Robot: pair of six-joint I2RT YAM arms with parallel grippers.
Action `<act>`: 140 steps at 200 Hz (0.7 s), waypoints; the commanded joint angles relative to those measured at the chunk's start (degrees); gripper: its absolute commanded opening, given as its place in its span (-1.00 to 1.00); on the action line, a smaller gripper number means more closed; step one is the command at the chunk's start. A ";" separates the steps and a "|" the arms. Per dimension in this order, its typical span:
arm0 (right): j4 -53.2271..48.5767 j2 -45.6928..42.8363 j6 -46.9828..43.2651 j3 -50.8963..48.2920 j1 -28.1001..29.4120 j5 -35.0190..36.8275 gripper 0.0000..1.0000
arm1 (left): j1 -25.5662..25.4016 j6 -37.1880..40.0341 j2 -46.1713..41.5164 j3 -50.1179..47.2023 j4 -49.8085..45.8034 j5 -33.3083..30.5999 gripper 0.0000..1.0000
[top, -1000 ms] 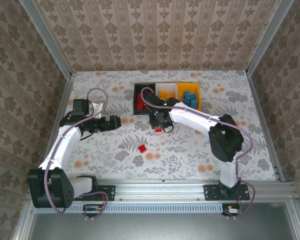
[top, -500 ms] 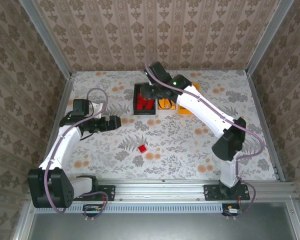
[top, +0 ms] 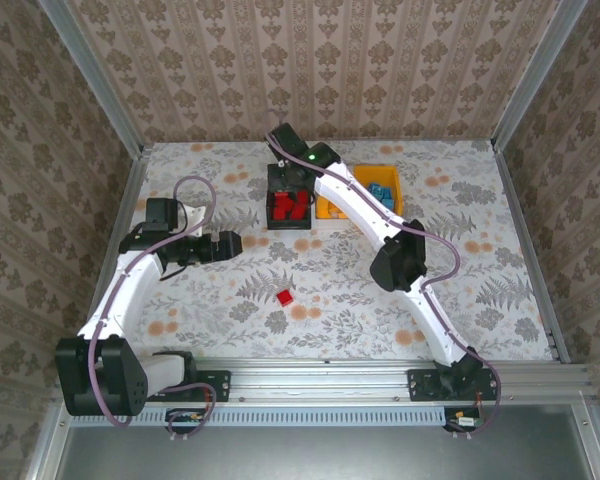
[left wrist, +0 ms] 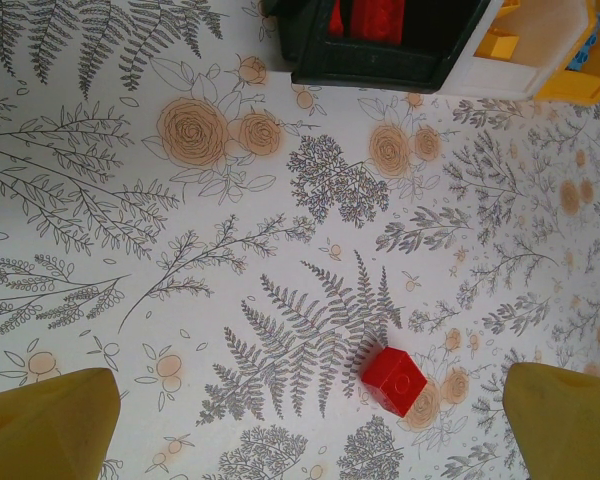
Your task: Sort the legos into containers by color
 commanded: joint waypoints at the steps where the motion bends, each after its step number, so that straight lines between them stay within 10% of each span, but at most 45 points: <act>1: 3.03 1.60 -2.26 0.35 -0.85 2.77 -0.36 | -0.49 1.43 0.69 -0.12 -0.38 0.88 1.00; 140: 3.34 6.93 -1.81 1.05 -4.48 -0.82 -0.22 | -0.96 1.51 1.19 0.03 -0.65 0.39 1.00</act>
